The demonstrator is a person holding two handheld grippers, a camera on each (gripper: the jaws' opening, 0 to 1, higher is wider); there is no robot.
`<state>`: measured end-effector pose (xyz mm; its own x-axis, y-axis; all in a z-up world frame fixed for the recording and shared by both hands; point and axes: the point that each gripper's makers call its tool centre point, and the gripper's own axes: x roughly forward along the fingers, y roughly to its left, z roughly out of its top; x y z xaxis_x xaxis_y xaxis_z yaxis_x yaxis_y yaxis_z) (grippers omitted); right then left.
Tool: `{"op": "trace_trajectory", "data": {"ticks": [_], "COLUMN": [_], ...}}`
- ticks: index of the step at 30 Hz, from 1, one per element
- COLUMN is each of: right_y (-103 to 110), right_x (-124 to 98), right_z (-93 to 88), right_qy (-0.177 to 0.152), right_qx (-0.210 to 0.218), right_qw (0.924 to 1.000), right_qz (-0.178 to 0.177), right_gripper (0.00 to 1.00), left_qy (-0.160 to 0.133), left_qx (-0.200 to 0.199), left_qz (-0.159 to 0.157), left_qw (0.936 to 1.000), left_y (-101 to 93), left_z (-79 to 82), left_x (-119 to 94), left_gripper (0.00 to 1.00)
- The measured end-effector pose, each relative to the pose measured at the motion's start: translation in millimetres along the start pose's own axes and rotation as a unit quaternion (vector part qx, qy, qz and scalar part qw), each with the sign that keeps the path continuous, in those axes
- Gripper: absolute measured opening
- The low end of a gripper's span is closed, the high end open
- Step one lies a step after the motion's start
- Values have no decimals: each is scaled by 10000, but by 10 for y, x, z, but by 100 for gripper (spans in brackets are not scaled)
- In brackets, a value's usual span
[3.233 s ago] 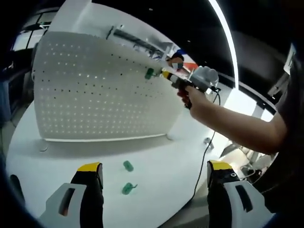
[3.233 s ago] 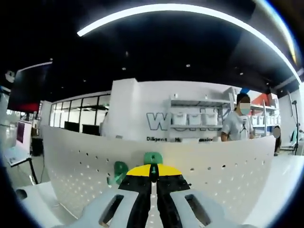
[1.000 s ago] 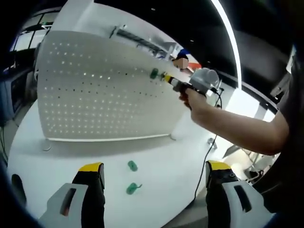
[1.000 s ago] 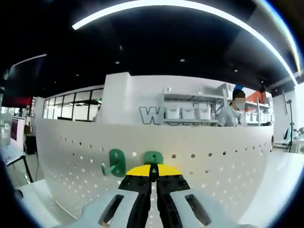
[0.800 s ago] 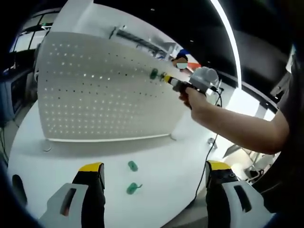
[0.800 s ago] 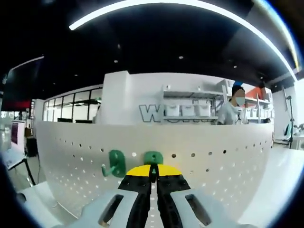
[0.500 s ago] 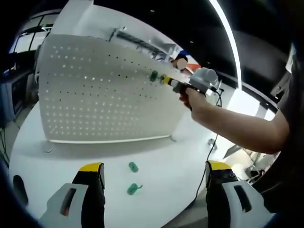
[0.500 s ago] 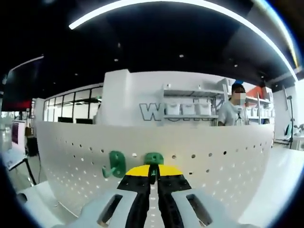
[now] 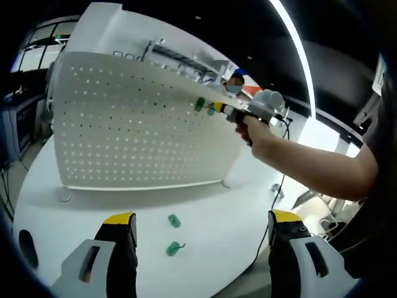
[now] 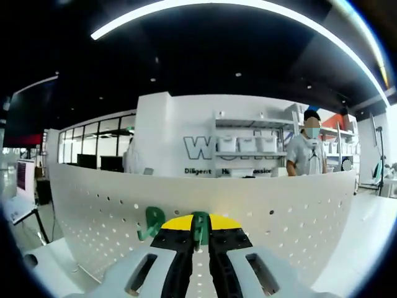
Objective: Insert the hook assembly into the mounting plate slot until the hook locks in place.
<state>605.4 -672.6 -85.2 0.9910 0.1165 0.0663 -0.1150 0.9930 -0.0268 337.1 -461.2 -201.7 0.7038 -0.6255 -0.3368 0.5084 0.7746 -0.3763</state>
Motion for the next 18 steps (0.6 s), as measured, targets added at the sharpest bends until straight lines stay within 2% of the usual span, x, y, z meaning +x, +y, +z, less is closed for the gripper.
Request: {"op": "trace_trajectory", "data": {"ticks": [3,10,12,18], "right_y": [-5,12,14,-9], "right_x": [-66,-160,-194,-339], "right_z": [106,227,226,269], "right_qy": [-68,-146,-114,-108], "right_qx": [-17,-82,-192,-133], "right_qw": [10000,9999,9998,9999], "right_qz": [-19,-3,0,-8], "right_gripper": [6,7,7,7], "left_qy": [-15,-67,-63,-122], "left_qx": [4,34,53,102], "left_qz": [5,16,19,31], "left_qw": [10000,10000,10000,9999], "left_y": [-2,-38,-49,-79], "left_z": [-1,10,6,30], "left_x": [-16,-72,-84,-137], "left_gripper": [89,89,89,89]}}
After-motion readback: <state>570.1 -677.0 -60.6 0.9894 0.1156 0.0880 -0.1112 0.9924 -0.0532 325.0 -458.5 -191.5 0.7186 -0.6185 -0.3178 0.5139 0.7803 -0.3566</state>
